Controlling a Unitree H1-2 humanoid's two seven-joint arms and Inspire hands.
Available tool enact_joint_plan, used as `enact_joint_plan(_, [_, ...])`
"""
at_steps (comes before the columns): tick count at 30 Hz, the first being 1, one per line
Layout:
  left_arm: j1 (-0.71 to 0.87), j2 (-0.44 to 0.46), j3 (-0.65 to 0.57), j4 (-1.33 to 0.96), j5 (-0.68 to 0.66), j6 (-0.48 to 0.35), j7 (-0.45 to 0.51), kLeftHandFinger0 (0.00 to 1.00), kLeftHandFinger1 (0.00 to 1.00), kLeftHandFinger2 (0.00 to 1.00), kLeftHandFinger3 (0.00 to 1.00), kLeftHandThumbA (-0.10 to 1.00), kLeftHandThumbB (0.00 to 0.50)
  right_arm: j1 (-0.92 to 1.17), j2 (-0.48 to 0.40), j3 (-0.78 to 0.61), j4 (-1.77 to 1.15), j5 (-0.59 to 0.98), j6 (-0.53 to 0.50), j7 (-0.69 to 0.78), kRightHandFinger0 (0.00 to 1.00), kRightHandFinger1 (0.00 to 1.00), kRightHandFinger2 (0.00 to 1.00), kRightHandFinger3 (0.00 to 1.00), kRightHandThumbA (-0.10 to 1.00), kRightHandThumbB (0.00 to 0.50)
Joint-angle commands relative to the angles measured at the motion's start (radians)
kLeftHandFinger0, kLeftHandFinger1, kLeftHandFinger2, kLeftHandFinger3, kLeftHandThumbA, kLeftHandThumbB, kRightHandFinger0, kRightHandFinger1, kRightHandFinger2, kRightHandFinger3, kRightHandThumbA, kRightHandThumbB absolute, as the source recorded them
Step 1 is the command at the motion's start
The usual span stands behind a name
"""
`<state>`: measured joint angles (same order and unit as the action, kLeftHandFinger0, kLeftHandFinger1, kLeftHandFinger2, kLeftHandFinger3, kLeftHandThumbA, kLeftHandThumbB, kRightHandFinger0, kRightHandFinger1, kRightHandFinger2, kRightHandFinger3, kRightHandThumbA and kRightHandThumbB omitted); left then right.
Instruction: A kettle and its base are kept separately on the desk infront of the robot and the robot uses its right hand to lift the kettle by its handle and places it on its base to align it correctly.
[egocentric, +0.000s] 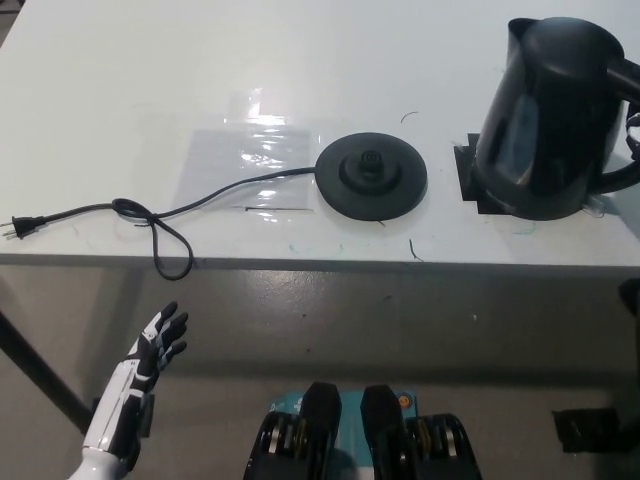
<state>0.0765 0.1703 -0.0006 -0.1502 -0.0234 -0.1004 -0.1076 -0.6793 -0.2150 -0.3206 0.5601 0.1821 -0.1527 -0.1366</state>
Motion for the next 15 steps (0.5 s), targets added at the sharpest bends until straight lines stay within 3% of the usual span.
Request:
enact_joint_plan(1, [-0.011, 0.021, 0.003, -0.026, -0.02, -0.014, -0.024, 1.0, 1.0, 1.0, 1.0, 1.0, 0.163, -0.069, -0.026, -0.022, -0.015, 0.022, 0.002, -0.027, 0.0, 0.22, 0.72, 0.73, -0.1, 0.188])
enact_joint_plan(4, [-0.013, 0.023, 0.001, -0.026, -0.019, -0.015, -0.025, 1.0, 1.0, 1.0, 1.0, 1.0, 0.166, -0.066, -0.029, -0.017, -0.014, 0.004, -0.009, -0.033, 0.0, 0.26, 0.75, 0.72, -0.1, 0.186])
enact_joint_plan(11, [-0.014, 0.026, 0.0, -0.016, -0.013, -0.022, -0.024, 1.0, 1.0, 1.0, 1.0, 1.0, 0.167, -0.067, 0.0, 0.005, -0.065, -0.044, -0.07, -0.064, 0.0, 0.25, 0.71, 0.7, -0.1, 0.16])
enact_joint_plan(15, [-0.019, 0.026, -0.002, -0.023, -0.014, -0.007, -0.029, 1.0, 1.0, 1.0, 1.0, 1.0, 0.163, -0.074, 0.028, 0.006, -0.149, -0.037, -0.035, -0.078, 0.0, 0.3, 0.75, 0.72, -0.1, 0.148])
